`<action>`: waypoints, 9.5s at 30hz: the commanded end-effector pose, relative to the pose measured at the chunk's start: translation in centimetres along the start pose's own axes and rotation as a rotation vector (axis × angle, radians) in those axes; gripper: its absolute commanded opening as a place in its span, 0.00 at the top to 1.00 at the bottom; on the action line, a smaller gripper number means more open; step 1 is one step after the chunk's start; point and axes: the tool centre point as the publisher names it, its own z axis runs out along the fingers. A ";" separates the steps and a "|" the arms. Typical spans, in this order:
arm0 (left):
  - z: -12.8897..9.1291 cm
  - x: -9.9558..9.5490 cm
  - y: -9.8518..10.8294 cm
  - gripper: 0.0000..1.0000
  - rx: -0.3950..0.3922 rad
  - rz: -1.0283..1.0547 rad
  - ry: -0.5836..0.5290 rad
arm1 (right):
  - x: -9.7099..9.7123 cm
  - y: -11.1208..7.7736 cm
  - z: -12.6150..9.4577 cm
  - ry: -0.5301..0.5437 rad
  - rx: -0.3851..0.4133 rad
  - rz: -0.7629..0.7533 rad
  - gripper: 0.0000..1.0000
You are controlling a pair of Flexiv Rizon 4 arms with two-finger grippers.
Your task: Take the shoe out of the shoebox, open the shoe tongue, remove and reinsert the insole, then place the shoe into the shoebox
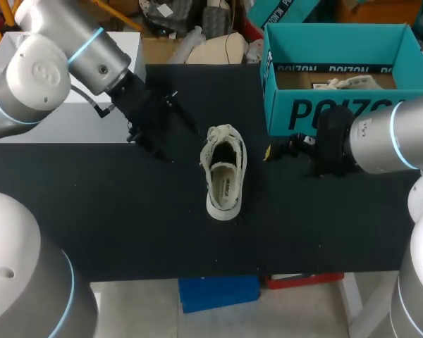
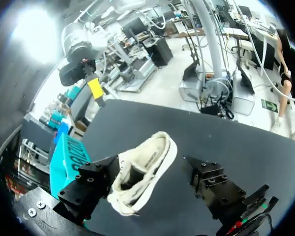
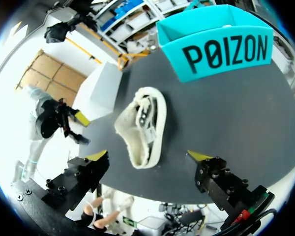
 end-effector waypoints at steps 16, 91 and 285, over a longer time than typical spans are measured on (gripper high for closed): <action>-3.7 0.4 -0.6 0.00 0.010 -0.405 -0.333 | 0.2 -0.1 0.2 -0.004 -0.003 0.000 0.00; -8.9 7.1 0.5 0.00 -0.319 -0.802 -0.177 | 0.2 -0.1 0.2 -0.004 -0.003 0.000 0.00; -8.9 7.1 0.5 0.00 -0.319 -0.802 -0.177 | -20.1 49.6 3.3 -0.424 0.913 -1.490 1.00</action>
